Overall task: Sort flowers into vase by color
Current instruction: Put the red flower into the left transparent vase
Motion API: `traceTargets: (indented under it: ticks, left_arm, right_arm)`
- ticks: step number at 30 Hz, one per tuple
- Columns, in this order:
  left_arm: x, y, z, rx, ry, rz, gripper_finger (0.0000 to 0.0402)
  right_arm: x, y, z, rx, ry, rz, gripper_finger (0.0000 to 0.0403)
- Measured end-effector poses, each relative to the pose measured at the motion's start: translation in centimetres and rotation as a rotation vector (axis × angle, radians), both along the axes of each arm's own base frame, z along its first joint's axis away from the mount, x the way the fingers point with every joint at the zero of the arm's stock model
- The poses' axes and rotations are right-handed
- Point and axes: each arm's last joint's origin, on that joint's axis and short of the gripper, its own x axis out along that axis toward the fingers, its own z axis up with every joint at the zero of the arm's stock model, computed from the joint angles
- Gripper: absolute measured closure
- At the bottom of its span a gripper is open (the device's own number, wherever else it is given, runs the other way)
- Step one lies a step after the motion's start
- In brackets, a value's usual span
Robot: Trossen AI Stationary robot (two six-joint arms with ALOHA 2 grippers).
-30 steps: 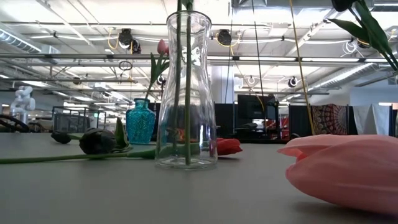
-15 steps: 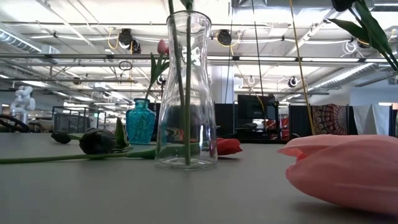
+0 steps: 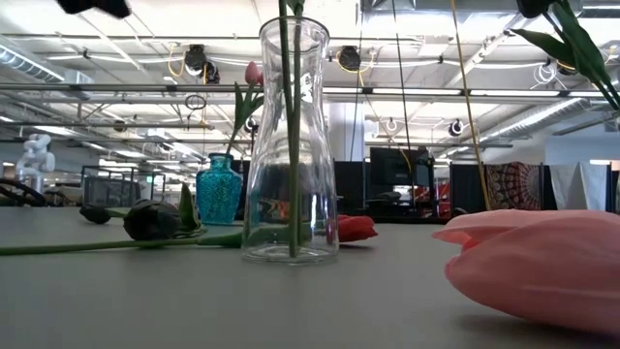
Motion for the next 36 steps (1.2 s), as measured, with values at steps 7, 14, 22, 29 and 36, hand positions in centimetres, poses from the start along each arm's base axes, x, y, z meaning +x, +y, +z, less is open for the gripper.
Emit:
traceTargets:
  ticks: [7, 14, 22, 29, 36]
  left_arm:
    - [0.6, 0.9, -0.6, 0.016, 0.039, 0.063, 0.0170]
    - [2.7, 2.0, -2.4, 0.045, 0.155, 0.011, 0.0171]
    - [4.6, 2.9, -4.7, 0.020, 0.288, -0.005, 0.0171]
    - [5.4, 3.5, -7.0, -0.099, 0.402, -0.010, 0.0171]
    - [3.8, 1.5, -8.1, -0.157, 0.440, 0.022, 0.0171]
  right_arm:
    - [0.1, 0.0, 0.0, -0.001, -0.007, -0.001, 0.0218]
    - [0.1, 0.0, 0.0, 0.001, -0.008, -0.003, 0.0218]
    - [0.1, 0.0, 0.1, -0.002, -0.008, 0.000, 0.0218]
    - [0.1, 0.0, 0.1, -0.007, -0.007, 0.005, 0.0218]
    - [0.1, 0.0, 0.1, -0.008, -0.006, 0.007, 0.0218]
